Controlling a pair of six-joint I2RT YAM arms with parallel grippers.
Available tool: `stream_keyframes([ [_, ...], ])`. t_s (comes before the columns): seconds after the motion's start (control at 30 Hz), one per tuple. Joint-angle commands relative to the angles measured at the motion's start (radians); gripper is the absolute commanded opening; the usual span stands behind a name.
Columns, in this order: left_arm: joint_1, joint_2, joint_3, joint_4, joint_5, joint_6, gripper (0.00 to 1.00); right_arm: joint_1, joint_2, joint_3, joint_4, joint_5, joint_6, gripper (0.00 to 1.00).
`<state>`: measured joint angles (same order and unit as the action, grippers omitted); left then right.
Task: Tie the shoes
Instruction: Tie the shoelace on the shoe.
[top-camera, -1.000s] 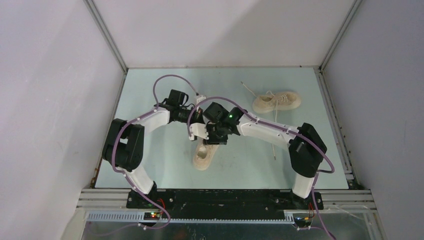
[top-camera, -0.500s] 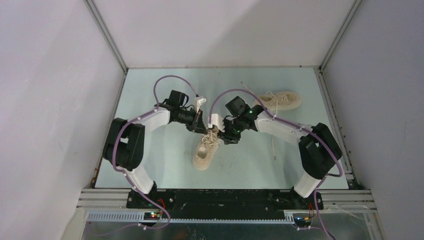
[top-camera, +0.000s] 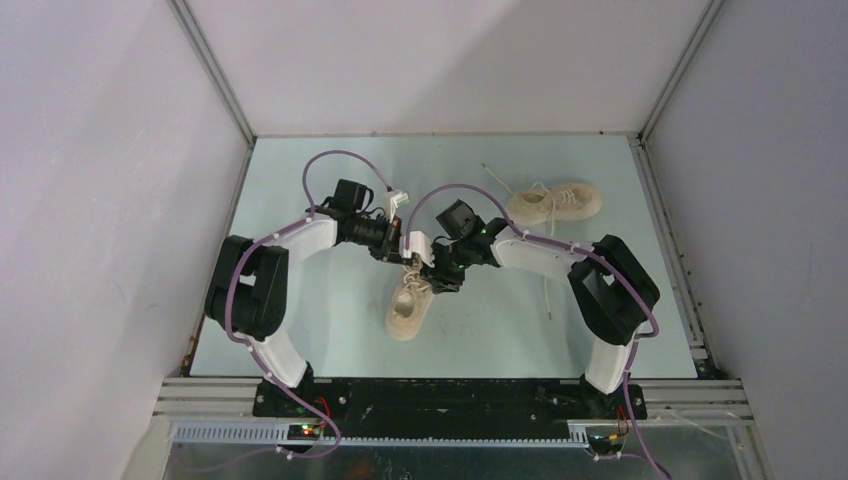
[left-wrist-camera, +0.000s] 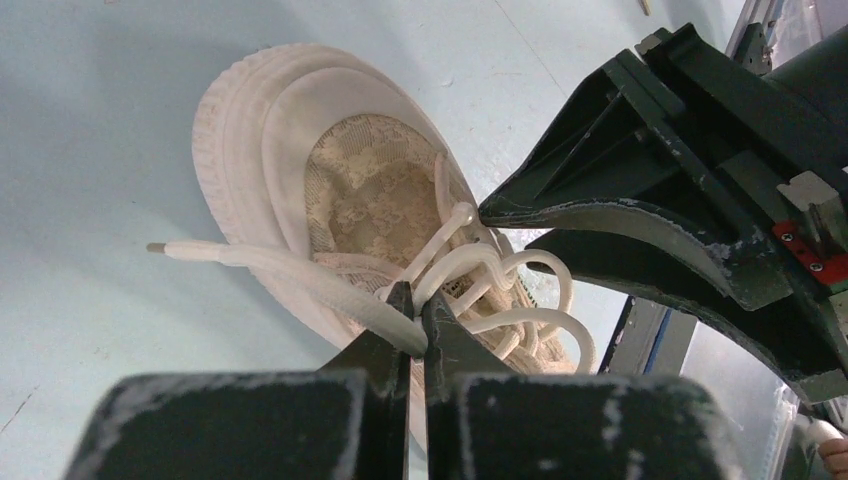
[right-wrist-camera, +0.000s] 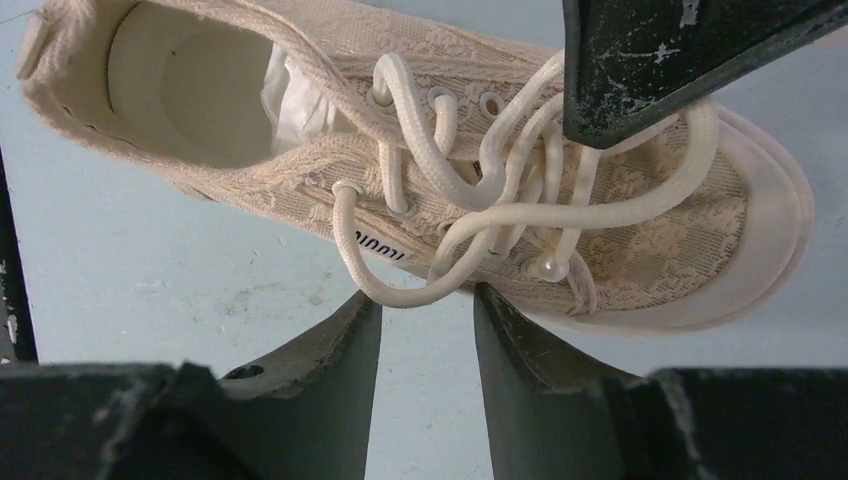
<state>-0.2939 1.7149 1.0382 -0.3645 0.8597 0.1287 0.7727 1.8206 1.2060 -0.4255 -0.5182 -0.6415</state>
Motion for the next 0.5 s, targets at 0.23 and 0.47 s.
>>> stream_keyframes([
  [0.23,0.009,-0.018,0.011,0.045,0.004,-0.028,0.08,0.011,0.031,0.005,0.065,0.046,0.073,0.0],
  [0.47,0.097,-0.006,-0.111,0.49,0.184,-0.487,0.23,-0.047,-0.11,-0.047,-0.117,0.054,0.011,0.0],
])
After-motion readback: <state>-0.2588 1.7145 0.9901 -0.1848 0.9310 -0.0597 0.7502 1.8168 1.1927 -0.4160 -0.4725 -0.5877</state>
